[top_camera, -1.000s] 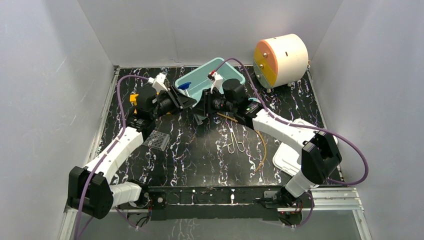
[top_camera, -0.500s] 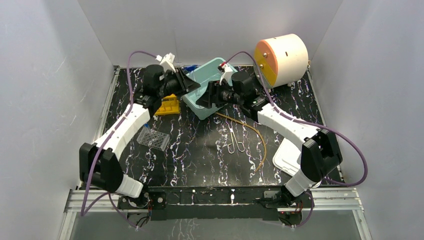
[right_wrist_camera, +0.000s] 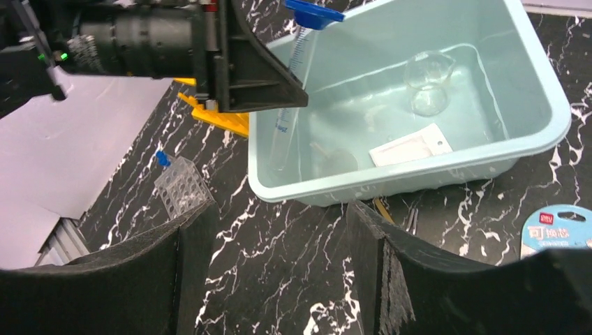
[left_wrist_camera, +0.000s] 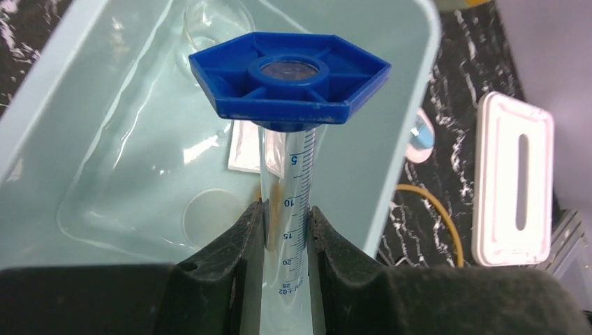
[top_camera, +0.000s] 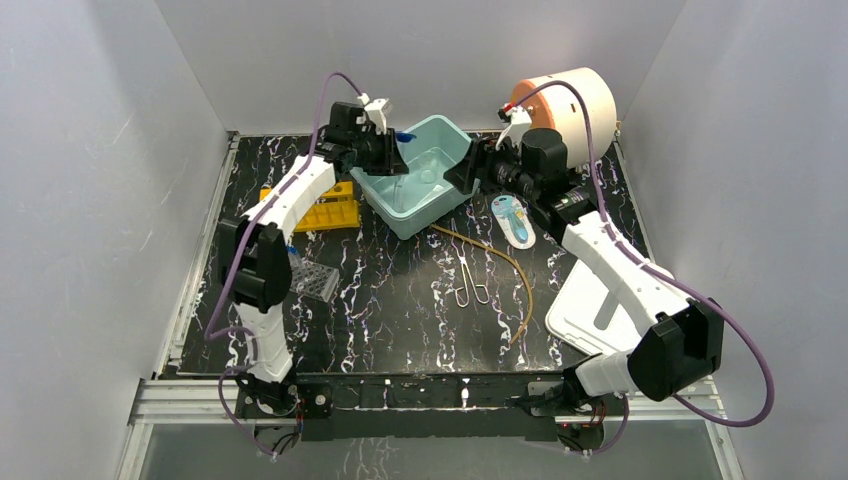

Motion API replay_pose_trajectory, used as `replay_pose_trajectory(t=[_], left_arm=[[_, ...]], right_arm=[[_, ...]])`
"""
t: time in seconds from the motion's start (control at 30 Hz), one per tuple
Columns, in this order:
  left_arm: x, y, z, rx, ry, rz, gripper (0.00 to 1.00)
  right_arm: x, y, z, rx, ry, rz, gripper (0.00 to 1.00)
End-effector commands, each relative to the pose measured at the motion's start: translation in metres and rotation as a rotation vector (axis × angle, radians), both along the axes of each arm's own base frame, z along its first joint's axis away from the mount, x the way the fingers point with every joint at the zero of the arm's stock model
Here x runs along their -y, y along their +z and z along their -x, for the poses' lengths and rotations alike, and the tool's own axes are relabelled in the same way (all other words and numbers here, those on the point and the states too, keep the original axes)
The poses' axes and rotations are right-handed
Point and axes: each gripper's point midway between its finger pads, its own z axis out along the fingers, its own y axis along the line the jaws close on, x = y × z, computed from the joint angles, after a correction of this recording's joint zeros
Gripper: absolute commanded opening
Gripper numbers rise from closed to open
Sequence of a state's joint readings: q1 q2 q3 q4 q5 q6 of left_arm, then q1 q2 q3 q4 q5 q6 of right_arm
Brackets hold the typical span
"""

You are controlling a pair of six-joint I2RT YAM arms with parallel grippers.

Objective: Organize the chemistry lab equipment

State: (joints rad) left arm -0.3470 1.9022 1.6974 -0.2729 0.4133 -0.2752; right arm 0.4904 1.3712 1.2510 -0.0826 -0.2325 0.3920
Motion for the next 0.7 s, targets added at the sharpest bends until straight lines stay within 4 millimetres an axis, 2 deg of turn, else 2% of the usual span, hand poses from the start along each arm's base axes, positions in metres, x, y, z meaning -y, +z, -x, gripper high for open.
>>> replay_pose_trajectory(t=[0.0,0.17,0.37,0.67], left_arm=[[0.010,-0.014,0.003,-0.033,-0.137,-0.053,0.05],[0.033,-0.048,0.005,-0.086,-0.235,-0.119,0.05],[0.049,-0.085,0.006,-0.115,-0.285,-0.207,0.06],[0.064,-0.103,0.012,-0.098,-0.370,-0.279,0.10]], right_arm=[[0.011,-0.010,0.004,-0.014,-0.025,0.038,0.75],[0.015,-0.018,0.004,-0.044,-0.040,0.033,0.75],[0.020,-0.025,0.008,-0.073,-0.054,0.045,0.74],[0.028,-0.027,0.006,-0.080,-0.090,0.054,0.75]])
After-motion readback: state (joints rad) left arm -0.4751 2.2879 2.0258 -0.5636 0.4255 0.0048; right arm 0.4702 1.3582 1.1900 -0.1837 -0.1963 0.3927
